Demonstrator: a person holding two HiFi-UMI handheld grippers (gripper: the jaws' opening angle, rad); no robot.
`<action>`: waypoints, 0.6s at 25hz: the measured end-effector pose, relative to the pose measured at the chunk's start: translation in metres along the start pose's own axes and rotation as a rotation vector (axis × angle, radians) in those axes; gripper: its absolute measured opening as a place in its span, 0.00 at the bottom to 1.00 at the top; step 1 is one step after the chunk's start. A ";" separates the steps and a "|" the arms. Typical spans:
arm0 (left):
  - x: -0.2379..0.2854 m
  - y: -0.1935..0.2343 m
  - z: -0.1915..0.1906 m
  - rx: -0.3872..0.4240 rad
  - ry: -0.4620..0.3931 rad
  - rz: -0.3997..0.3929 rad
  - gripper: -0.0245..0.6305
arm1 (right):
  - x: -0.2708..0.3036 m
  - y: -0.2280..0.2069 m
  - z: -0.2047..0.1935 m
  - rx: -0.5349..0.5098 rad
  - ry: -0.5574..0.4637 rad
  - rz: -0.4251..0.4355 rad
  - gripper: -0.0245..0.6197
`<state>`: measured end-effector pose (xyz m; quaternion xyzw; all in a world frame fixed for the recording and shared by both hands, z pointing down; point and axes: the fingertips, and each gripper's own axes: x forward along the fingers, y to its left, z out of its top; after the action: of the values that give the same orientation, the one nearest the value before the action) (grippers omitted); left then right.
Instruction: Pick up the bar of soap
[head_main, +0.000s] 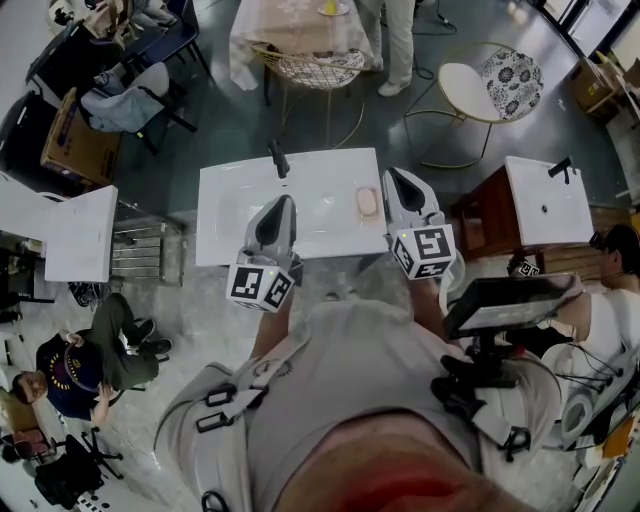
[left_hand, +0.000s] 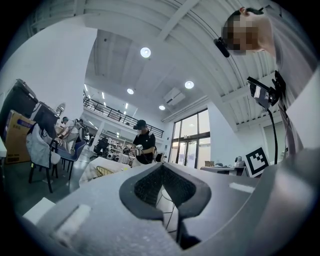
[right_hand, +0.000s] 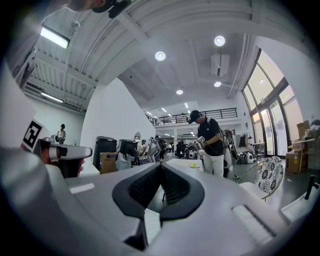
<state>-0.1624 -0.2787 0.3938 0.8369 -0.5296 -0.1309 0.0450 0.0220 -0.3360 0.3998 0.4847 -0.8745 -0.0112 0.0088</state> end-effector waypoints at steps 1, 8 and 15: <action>0.000 0.000 0.000 -0.001 0.001 0.001 0.03 | 0.000 0.000 -0.001 0.001 0.002 0.000 0.04; -0.003 0.000 0.000 -0.002 0.005 0.009 0.03 | 0.000 0.002 0.003 -0.001 -0.009 0.004 0.04; -0.003 0.001 0.000 0.001 -0.006 0.009 0.03 | 0.003 -0.002 0.008 -0.012 -0.025 -0.021 0.04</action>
<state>-0.1640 -0.2767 0.3944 0.8342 -0.5334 -0.1329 0.0434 0.0223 -0.3394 0.3919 0.4935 -0.8694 -0.0226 0.0005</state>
